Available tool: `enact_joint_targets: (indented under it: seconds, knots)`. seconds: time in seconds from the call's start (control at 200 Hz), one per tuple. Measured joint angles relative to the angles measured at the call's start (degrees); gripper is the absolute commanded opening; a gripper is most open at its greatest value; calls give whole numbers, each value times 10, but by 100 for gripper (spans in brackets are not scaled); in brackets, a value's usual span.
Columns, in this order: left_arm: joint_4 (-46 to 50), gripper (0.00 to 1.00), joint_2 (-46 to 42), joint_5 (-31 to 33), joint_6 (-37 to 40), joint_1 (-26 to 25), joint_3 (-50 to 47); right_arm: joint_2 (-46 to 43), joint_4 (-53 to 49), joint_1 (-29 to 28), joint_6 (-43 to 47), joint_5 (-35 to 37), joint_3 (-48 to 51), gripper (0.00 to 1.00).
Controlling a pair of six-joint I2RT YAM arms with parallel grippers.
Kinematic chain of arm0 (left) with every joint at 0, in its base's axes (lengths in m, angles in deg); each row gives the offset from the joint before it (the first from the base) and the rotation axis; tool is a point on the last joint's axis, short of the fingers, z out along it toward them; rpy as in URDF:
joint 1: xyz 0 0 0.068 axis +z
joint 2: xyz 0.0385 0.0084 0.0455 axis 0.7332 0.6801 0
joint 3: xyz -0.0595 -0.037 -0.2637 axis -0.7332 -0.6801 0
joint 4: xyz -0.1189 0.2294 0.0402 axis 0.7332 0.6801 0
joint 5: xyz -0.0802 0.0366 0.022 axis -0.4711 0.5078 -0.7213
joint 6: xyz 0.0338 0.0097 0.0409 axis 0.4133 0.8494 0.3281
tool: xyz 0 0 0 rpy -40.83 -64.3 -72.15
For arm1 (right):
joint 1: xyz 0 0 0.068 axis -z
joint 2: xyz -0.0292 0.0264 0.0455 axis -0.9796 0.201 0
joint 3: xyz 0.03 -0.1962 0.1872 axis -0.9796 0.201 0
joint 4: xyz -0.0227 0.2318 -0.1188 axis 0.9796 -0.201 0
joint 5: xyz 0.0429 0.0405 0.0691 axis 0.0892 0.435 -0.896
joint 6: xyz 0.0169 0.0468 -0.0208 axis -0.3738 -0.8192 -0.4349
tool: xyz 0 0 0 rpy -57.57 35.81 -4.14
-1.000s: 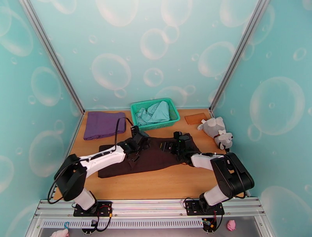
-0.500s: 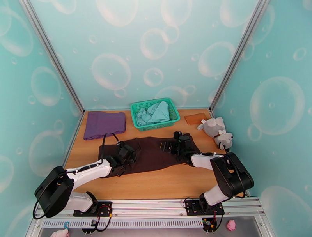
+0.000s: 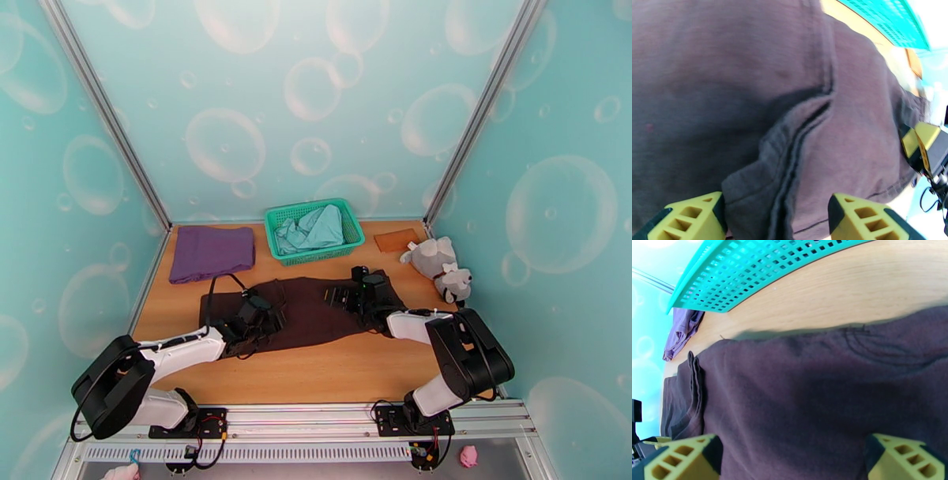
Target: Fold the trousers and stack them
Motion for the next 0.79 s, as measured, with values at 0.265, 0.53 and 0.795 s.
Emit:
enact_joint_targets:
  seconds: [0.265, 0.53, 0.795]
  knots:
    - [-50, 68, -61, -76, 108, -29, 0, 0, 0, 0, 0, 1, 0, 99]
    - [6, 69, -130, 13, 135, 28, 6, -44, 16, -2, 6, 7, 20, 99]
    - [100, 66, -140, 70, 76, 198, -47, -27, 52, -80, 19, -73, -9, 99]
